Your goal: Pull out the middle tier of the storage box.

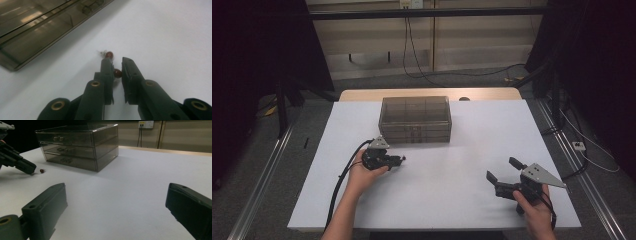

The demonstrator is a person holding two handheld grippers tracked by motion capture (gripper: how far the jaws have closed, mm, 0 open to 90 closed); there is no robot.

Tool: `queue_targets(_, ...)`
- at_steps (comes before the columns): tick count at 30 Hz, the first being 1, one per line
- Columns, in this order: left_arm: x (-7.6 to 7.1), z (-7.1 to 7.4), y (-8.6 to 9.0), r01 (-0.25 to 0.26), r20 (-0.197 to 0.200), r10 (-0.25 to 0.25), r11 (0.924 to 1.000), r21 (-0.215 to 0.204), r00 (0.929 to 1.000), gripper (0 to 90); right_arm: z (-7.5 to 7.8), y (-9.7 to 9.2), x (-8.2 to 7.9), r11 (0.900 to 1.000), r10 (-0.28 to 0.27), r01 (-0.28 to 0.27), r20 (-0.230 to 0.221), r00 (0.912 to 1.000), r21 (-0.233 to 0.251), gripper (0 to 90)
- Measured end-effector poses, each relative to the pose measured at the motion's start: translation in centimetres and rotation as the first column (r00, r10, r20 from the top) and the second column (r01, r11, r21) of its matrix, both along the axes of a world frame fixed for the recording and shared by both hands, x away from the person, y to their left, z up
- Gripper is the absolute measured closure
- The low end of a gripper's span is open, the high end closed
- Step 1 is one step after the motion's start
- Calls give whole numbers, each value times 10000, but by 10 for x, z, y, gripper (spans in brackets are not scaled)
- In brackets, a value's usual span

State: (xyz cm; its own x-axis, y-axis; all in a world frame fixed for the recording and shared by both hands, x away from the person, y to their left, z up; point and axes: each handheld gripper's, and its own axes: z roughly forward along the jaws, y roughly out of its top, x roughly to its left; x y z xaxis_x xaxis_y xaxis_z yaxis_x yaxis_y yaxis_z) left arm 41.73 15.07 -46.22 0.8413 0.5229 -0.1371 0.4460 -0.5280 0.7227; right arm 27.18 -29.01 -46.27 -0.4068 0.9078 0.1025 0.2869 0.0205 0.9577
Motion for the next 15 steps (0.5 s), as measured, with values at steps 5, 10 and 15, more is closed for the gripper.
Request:
queue_targets(5,-10,5,22,-551,-10,551,9985,-8,9985,804,0,0,0,10000,-5,5,31,10000,9,34)
queue_targets(10,-21,7,43,-946,2,946,9955,57,9955,803,0,2,0,9999,54,-53,36,10000,-85,34)
queue_targets(15,-30,5,63,-1374,-76,1375,9904,139,9905,803,0,3,0,9999,64,-64,17,10000,-93,34)
